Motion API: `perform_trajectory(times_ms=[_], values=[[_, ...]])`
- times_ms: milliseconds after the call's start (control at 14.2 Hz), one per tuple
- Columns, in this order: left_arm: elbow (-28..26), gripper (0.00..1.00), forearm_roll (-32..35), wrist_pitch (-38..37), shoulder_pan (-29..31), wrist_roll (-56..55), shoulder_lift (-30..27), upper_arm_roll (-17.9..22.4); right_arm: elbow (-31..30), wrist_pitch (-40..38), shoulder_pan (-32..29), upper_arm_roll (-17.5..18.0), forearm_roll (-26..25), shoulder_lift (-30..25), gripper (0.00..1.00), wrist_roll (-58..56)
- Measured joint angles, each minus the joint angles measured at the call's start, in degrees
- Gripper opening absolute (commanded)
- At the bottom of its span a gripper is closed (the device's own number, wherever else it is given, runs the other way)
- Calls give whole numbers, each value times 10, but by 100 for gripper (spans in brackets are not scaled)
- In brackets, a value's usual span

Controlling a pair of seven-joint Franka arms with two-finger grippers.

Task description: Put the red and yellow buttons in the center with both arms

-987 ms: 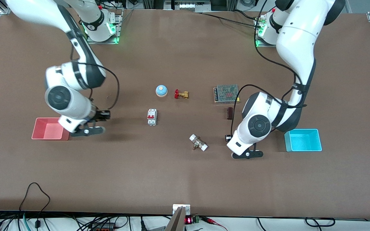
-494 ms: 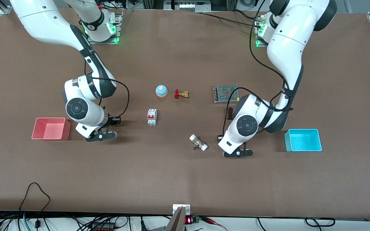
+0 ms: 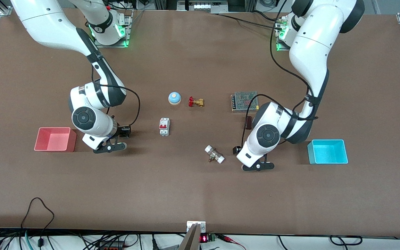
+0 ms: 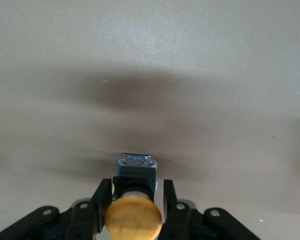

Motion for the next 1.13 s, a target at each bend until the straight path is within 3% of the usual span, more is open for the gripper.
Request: perform_trajectory(times_ms=[71, 212, 494, 635, 846, 1128], values=[[3, 100, 0, -11, 0, 0, -10, 1, 0, 0, 0, 0, 0, 1, 61, 0], [13, 100, 2, -38, 3, 16, -45, 6, 0, 0, 0, -1, 0, 1, 100, 0], [22, 100, 3, -132, 38, 158, -153, 17, 15, 3, -2, -4, 6, -6, 100, 0], [27, 100, 4, -179, 66, 225, -197, 30, 33, -16, -9, -8, 47, -35, 100, 0], [39, 100, 4, -219, 113, 278, -222, 32, 55, -86, -43, -12, 70, -122, 100, -1], [86, 100, 4, -249, 131, 280, -223, 39, 75, -226, -92, -18, 73, -248, 100, -6]])
